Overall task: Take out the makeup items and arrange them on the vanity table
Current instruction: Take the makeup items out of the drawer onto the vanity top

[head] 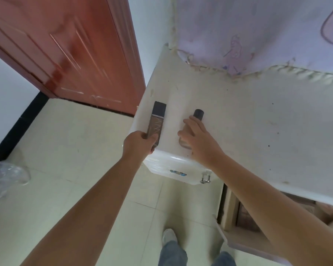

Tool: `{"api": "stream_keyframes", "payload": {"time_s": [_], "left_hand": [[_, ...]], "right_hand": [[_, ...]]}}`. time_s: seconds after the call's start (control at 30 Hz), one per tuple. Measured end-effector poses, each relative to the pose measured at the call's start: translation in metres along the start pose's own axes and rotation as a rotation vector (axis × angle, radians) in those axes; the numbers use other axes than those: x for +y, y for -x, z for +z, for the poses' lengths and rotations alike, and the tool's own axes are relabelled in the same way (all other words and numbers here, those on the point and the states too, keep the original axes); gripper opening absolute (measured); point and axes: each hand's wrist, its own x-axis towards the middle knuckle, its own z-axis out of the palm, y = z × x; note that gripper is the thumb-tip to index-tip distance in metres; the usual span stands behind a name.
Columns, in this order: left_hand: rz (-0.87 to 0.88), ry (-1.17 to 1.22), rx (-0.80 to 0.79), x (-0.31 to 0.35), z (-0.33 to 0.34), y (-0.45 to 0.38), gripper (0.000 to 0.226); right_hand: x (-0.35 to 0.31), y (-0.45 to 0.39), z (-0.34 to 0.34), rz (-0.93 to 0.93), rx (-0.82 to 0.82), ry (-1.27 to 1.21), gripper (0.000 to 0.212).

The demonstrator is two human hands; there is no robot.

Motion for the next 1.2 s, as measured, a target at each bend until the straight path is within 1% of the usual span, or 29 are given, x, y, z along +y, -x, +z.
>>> {"api": "stream_keyframes", "payload": {"time_s": [0.03, 0.1, 0.2, 0.3, 0.37, 0.43, 0.47, 0.5, 0.53, 0.57, 0.63, 0.67, 0.7, 0.73, 0.8, 0.83, 0.87, 0.9, 0.97, 1.03, 1.1, 1.17, 1.2], "left_hand": [[0.015, -0.033, 0.013, 0.0, -0.001, 0.0, 0.026], [0.056, -0.058, 0.044, -0.001, -0.003, -0.002, 0.024], [0.073, -0.025, 0.028, -0.004, -0.004, -0.004, 0.021], [0.06, -0.018, 0.045, -0.004, -0.001, -0.002, 0.032], [0.047, -0.018, 0.144, -0.006, 0.003, 0.006, 0.042], [0.056, -0.003, 0.273, -0.014, 0.012, 0.023, 0.039], [0.077, -0.005, 0.31, -0.022, 0.021, 0.035, 0.036], [0.101, -0.012, 0.309, -0.032, 0.032, 0.05, 0.033], [0.129, -0.02, 0.267, -0.041, 0.046, 0.066, 0.03], [0.164, -0.038, 0.192, -0.049, 0.061, 0.083, 0.026], [0.279, -0.121, -0.007, -0.059, 0.093, 0.112, 0.021], [0.351, -0.176, -0.118, -0.059, 0.11, 0.124, 0.02], [0.422, -0.234, -0.231, -0.057, 0.128, 0.133, 0.019], [0.481, -0.295, -0.339, -0.052, 0.146, 0.14, 0.02], [0.541, -0.459, -0.524, -0.039, 0.184, 0.15, 0.023], [0.555, -0.582, -0.592, -0.033, 0.204, 0.154, 0.028], [0.557, -0.71, -0.639, -0.027, 0.222, 0.158, 0.033], [0.546, -0.815, -0.661, -0.022, 0.238, 0.161, 0.039], [0.505, -0.944, -0.641, -0.016, 0.266, 0.163, 0.048], [0.451, -1.01, -0.595, -0.013, 0.286, 0.162, 0.054], [0.392, -1.053, -0.574, -0.012, 0.297, 0.16, 0.055], [0.379, -1.113, -0.558, -0.014, 0.302, 0.161, 0.055], [0.392, -1.151, -0.547, -0.014, 0.303, 0.161, 0.053]], "right_hand": [[0.001, 0.0, 0.001, 0.011, 0.005, -0.006, 0.052], [0.004, 0.001, 0.001, 0.016, 0.022, -0.013, 0.059], [0.011, 0.006, 0.0, 0.017, -0.03, 0.049, 0.068], [0.012, 0.011, 0.0, 0.036, -0.034, 0.118, 0.077], [0.009, 0.019, -0.001, 0.068, 0.019, 0.118, 0.079], [0.008, 0.036, 0.0, 0.096, 0.116, 0.046, 0.077], [0.009, 0.05, 0.002, 0.089, 0.187, 0.016, 0.074], [0.011, 0.067, 0.005, 0.07, 0.265, 0.002, 0.068], [0.014, 0.087, 0.009, 0.046, 0.331, 0.005, 0.061], [0.018, 0.111, 0.013, 0.028, 0.368, 0.015, 0.052], [0.03, 0.162, 0.019, 0.025, 0.367, 0.028, 0.038], [0.037, 0.187, 0.02, 0.037, 0.35, 0.038, 0.035], [0.047, 0.211, 0.021, 0.068, 0.282, 0.058, 0.032], [0.057, 0.232, 0.021, 0.131, 0.135, 0.092, 0.032], [0.083, 0.266, 0.022, 0.351, -0.305, 0.164, 0.04], [0.099, 0.281, 0.024, 0.46, -0.467, 0.151, 0.044], [0.113, 0.291, 0.025, 0.558, -0.578, 0.13, 0.045], [0.125, 0.3, 0.025, 0.623, -0.604, 0.108, 0.043], [0.144, 0.311, 0.026, 0.678, -0.549, 0.121, 0.038], [0.157, 0.314, 0.028, 0.72, -0.496, 0.113, 0.039], [0.165, 0.313, 0.031, 0.772, -0.487, 0.044, 0.04], [0.171, 0.314, 0.035, 0.758, -0.496, -0.017, 0.041], [0.174, 0.314, 0.039, 0.731, -0.475, -0.032, 0.042]]}}
